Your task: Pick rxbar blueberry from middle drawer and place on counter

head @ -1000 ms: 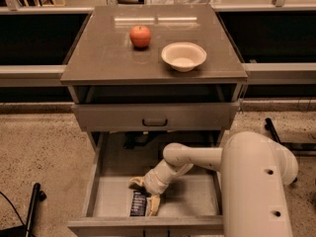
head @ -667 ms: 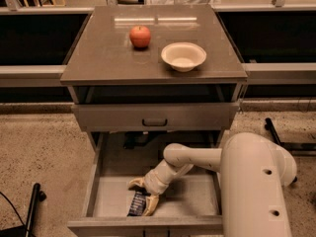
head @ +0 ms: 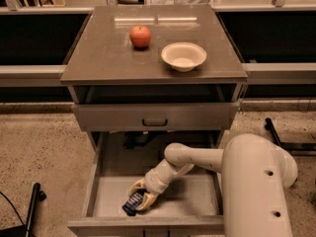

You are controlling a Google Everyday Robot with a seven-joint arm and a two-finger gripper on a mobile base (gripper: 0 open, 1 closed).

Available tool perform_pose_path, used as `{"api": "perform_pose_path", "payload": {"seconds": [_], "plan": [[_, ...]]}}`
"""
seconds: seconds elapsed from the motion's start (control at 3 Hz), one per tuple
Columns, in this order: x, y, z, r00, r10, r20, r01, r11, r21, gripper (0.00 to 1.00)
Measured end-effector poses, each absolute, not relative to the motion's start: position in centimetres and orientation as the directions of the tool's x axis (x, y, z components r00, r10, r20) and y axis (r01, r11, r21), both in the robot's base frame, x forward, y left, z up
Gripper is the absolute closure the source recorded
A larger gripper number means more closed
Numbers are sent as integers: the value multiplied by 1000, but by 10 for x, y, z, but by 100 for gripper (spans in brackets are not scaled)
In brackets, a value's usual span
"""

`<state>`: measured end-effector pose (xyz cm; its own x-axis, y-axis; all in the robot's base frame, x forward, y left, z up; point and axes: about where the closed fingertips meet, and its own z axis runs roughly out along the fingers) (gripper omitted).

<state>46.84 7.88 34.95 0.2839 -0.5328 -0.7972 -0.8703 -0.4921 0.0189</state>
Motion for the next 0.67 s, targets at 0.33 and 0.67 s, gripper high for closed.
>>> {"api": "perform_pose_path", "payload": {"seconds": [0.33, 0.67], "plan": [[469, 80, 356, 276, -518, -810, -873, -487, 14, 100], [478, 74, 374, 258, -433, -864, -894, -446, -43, 100]]}}
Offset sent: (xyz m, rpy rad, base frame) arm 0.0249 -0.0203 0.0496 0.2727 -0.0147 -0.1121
